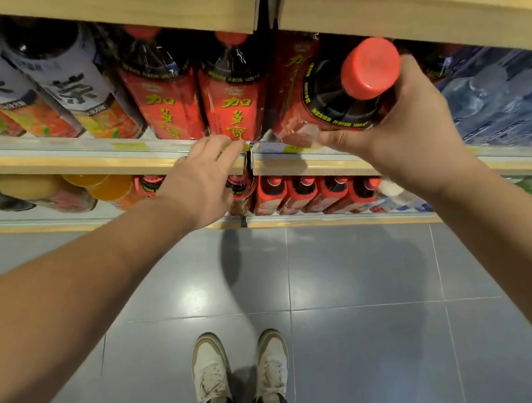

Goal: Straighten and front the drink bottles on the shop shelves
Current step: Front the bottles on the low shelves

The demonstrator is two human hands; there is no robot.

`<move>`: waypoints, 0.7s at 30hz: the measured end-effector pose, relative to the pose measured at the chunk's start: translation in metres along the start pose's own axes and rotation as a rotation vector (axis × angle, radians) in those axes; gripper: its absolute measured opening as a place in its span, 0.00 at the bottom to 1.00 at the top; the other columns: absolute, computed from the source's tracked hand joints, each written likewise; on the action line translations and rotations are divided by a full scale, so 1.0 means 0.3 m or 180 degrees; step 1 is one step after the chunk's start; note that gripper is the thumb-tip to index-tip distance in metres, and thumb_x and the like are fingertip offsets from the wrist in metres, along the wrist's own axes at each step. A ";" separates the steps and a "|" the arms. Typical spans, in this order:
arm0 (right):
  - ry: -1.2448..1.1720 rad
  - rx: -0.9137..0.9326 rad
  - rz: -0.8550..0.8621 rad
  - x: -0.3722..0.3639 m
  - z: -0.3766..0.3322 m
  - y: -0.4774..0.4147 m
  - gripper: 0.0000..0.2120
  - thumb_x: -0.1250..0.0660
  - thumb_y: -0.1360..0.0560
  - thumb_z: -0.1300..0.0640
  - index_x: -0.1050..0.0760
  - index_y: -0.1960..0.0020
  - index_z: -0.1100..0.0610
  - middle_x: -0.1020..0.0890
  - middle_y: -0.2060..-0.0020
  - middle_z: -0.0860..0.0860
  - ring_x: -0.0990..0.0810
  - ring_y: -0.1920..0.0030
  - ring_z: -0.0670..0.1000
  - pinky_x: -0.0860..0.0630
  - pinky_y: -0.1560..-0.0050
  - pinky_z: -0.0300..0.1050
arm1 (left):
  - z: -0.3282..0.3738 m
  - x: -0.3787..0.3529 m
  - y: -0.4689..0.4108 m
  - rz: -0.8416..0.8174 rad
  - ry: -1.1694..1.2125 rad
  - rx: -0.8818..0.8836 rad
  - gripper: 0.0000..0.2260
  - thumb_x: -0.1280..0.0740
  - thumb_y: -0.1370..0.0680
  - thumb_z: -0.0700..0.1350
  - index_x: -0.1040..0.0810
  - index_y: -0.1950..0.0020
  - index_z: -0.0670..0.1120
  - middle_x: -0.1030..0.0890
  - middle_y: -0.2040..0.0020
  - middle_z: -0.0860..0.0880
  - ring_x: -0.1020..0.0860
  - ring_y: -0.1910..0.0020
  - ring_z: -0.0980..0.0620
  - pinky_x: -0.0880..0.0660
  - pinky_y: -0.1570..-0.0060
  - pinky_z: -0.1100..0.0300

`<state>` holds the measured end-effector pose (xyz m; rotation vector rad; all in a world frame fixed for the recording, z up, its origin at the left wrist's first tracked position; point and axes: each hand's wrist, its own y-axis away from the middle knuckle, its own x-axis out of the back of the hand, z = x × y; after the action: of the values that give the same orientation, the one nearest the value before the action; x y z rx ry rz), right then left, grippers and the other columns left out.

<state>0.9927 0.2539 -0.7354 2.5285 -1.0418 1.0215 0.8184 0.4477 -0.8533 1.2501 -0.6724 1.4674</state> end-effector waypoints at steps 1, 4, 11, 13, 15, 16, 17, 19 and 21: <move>0.0026 -0.0011 0.0003 -0.005 0.003 -0.007 0.35 0.16 0.36 0.46 0.33 0.37 0.49 0.26 0.48 0.34 0.24 0.48 0.31 0.33 0.49 0.19 | -0.002 -0.003 0.002 -0.0017 0.0027 0.0002 0.36 0.31 0.24 0.43 0.44 0.20 0.47 0.39 0.24 0.45 0.42 0.24 0.44 0.30 0.32 0.44; 0.0105 -0.0051 0.0008 -0.017 0.003 -0.024 0.36 0.17 0.37 0.44 0.34 0.39 0.48 0.25 0.45 0.42 0.25 0.44 0.42 0.33 0.50 0.18 | -0.010 -0.001 0.006 -0.0100 0.0129 0.0036 0.36 0.31 0.24 0.44 0.45 0.19 0.48 0.42 0.22 0.47 0.45 0.22 0.45 0.31 0.30 0.46; 0.0323 -0.0123 -0.0209 -0.064 0.011 -0.079 0.32 0.16 0.35 0.47 0.25 0.37 0.55 0.20 0.45 0.45 0.22 0.44 0.44 0.30 0.50 0.23 | -0.030 0.013 -0.001 -0.0246 0.0143 -0.0014 0.36 0.33 0.23 0.44 0.47 0.19 0.48 0.46 0.20 0.49 0.49 0.21 0.47 0.34 0.28 0.49; 0.0356 -0.0088 -0.0293 -0.078 0.013 -0.095 0.28 0.17 0.34 0.48 0.22 0.38 0.55 0.17 0.46 0.46 0.19 0.45 0.44 0.25 0.46 0.30 | -0.037 0.009 0.001 -0.0267 0.0080 -0.0018 0.36 0.33 0.23 0.44 0.47 0.19 0.48 0.48 0.20 0.49 0.51 0.20 0.48 0.34 0.28 0.50; 0.0336 -0.0113 -0.0352 -0.087 0.015 -0.103 0.25 0.17 0.33 0.49 0.20 0.41 0.55 0.16 0.49 0.44 0.18 0.48 0.42 0.24 0.47 0.30 | -0.039 0.007 0.004 -0.0275 0.0095 -0.0013 0.36 0.33 0.23 0.44 0.48 0.19 0.49 0.49 0.19 0.50 0.52 0.20 0.48 0.33 0.29 0.51; 0.0344 -0.0143 -0.0383 -0.092 0.018 -0.107 0.22 0.17 0.33 0.49 0.19 0.43 0.54 0.16 0.51 0.43 0.18 0.49 0.39 0.24 0.49 0.28 | -0.039 0.008 0.006 -0.0287 0.0107 -0.0009 0.36 0.33 0.23 0.45 0.48 0.19 0.49 0.50 0.19 0.50 0.52 0.20 0.49 0.32 0.29 0.51; 0.0365 -0.0177 -0.0413 -0.096 0.022 -0.111 0.19 0.17 0.33 0.50 0.19 0.46 0.51 0.16 0.53 0.41 0.19 0.52 0.36 0.25 0.51 0.26 | -0.038 0.011 0.006 -0.0301 0.0106 -0.0011 0.36 0.33 0.23 0.45 0.48 0.19 0.49 0.50 0.19 0.50 0.53 0.20 0.49 0.32 0.30 0.51; 0.0372 -0.0259 -0.0467 -0.101 0.022 -0.120 0.13 0.18 0.31 0.50 0.21 0.55 0.46 0.18 0.61 0.36 0.21 0.58 0.30 0.28 0.59 0.23 | -0.037 0.017 0.005 -0.0355 0.0050 -0.0023 0.36 0.33 0.23 0.45 0.48 0.19 0.49 0.51 0.19 0.50 0.53 0.20 0.49 0.31 0.31 0.51; 0.0329 -0.0320 -0.0526 -0.104 0.011 -0.133 0.12 0.20 0.29 0.49 0.24 0.59 0.45 0.20 0.65 0.32 0.22 0.61 0.27 0.30 0.61 0.21 | -0.037 0.026 0.003 -0.0439 -0.0031 -0.0038 0.36 0.33 0.22 0.45 0.49 0.18 0.49 0.52 0.19 0.51 0.54 0.20 0.49 0.31 0.30 0.49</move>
<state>1.0060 0.2980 -0.7568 2.4073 -0.8197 1.0147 0.8144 0.4601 -0.8493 1.2699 -0.5888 1.3427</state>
